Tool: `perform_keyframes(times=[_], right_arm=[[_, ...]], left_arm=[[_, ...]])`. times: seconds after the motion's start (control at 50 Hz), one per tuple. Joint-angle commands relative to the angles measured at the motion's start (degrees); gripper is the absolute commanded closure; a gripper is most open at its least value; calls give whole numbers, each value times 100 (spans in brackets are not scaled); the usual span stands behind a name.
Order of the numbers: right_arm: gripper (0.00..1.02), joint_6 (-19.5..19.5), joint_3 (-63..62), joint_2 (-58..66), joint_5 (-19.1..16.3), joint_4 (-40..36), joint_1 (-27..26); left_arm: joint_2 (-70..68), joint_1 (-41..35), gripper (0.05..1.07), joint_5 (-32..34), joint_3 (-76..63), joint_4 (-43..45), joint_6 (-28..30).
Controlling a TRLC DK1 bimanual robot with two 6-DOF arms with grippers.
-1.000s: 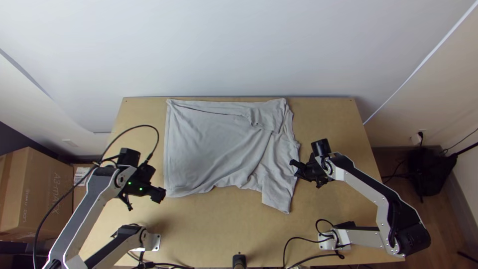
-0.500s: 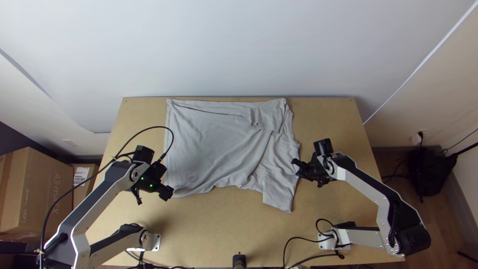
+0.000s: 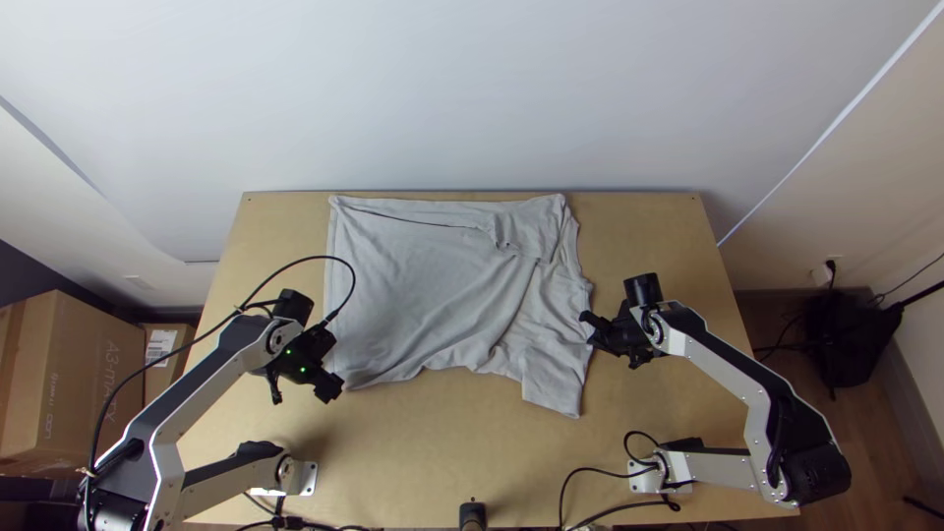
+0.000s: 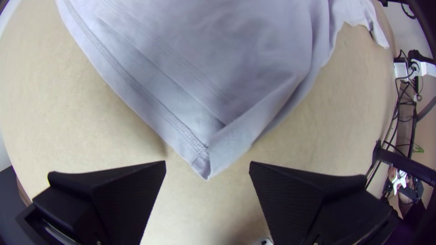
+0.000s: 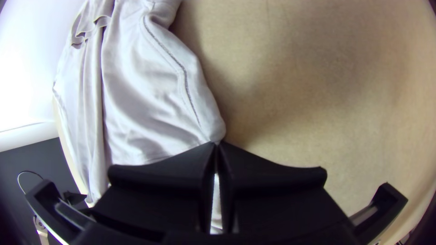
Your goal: Fold the t-shirt
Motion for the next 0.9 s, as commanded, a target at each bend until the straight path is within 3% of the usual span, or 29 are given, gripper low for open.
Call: perform_keyframes(times=[0.0, 0.32, 0.48, 0.58, 0.8, 0.88], right_arm=[[100, 136, -197, -22, 94, -17, -70], [100, 110, -224, -57, 94, 10, -78], [100, 110, -241, -101, 94, 10, -87], [100, 92, -241, -189, 94, 10, -96], [100, -31, 14, -954, 103, -8, -579], [100, -163, 198, -1200, 103, -166, -711]], left_arm=[[33, -108, 19, -18, -14, -143, 146], [182, -214, 22, -9, -155, 33, 146], [340, -214, 80, 17, -137, 393, 137], [516, -214, 105, 35, -137, 402, 286], [446, 428, 104, 422, 505, 393, 190], [455, 647, 104, 615, 1014, 402, -241]])
